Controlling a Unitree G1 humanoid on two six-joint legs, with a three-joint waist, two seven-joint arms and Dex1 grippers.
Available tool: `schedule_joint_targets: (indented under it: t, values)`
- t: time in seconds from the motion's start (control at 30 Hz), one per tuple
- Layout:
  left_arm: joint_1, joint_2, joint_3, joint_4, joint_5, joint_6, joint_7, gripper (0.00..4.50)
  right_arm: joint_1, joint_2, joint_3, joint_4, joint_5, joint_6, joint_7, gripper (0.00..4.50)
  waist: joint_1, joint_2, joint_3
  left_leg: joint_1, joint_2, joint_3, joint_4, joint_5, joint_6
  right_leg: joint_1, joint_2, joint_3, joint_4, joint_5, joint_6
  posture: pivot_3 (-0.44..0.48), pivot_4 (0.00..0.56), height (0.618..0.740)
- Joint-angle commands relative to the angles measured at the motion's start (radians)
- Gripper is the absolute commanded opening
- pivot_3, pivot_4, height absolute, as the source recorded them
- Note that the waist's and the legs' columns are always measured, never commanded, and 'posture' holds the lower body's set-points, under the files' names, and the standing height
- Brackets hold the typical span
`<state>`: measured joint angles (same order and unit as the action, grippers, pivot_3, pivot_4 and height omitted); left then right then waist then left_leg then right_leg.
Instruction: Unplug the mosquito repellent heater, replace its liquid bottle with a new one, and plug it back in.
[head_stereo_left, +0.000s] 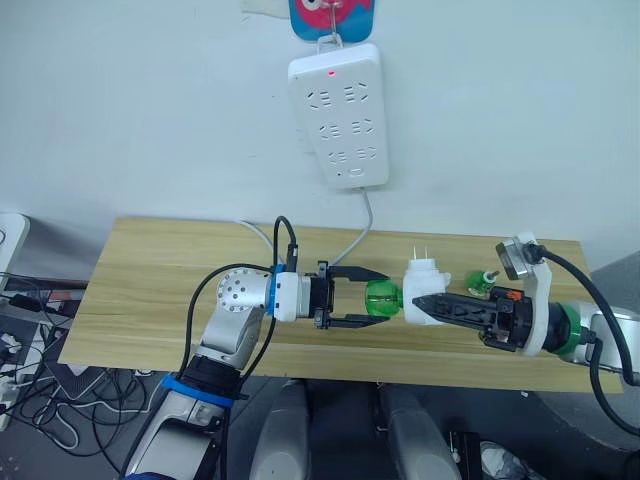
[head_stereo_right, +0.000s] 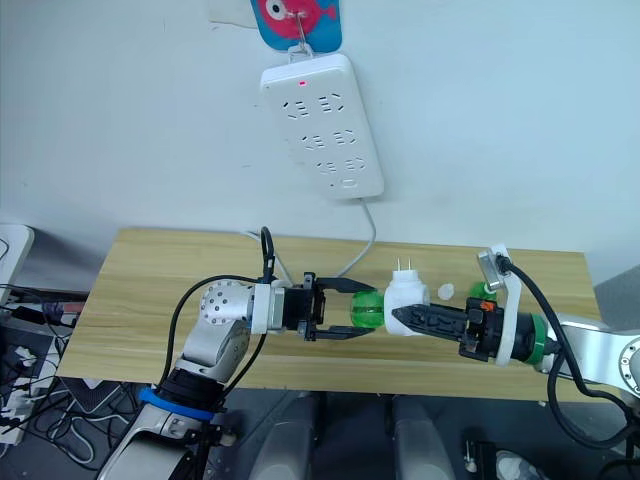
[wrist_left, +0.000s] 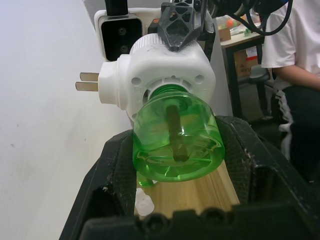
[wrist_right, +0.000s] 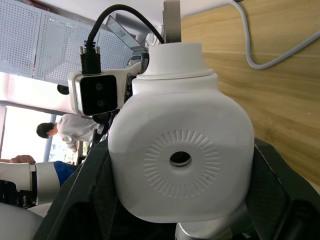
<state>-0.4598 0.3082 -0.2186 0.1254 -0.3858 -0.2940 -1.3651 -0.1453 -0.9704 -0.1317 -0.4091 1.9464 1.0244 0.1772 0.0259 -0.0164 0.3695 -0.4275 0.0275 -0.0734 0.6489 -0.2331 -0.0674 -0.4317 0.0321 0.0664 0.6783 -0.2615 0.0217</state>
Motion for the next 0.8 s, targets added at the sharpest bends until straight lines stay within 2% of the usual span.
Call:
schedule_joint_targets:
  t: [0.03,0.37,0.5,0.8]
  values:
    - [0.01,-0.009,-0.025,-0.04,-0.007,-0.019,-0.016,2.26,0.005,-0.003,0.008,-0.063,0.026,-0.01,0.031,2.97,0.0,0.0,0.0,0.0,0.0,0.0,0.0,0.0,0.0,0.0,0.0,0.0,0.0,0.0,0.0,0.156,0.34,0.74]
    - [0.011,-0.005,-0.039,-0.021,0.014,-0.051,-0.034,2.26,-0.009,-0.065,0.045,-0.043,0.026,0.013,0.05,2.97,0.0,0.0,-0.001,0.0,0.0,0.0,0.001,0.0,0.0,0.0,0.0,-0.001,0.001,0.0,0.0,0.149,0.323,0.74]
    - [0.007,-0.01,-0.037,-0.013,0.032,-0.057,-0.016,2.26,-0.018,-0.066,0.063,-0.055,0.026,-0.005,-0.005,2.97,0.0,0.0,-0.001,0.0,0.0,0.0,0.001,0.0,0.0,0.0,0.0,-0.001,0.001,0.0,0.0,0.157,0.324,0.74]
    - [0.016,-0.013,-0.031,-0.024,0.031,-0.044,0.017,2.26,-0.032,0.014,0.086,-0.082,0.026,-0.071,-0.163,2.97,0.0,0.0,-0.001,0.0,0.0,-0.001,0.001,0.0,0.0,0.0,0.0,-0.001,0.001,0.0,0.0,0.161,0.335,0.74]
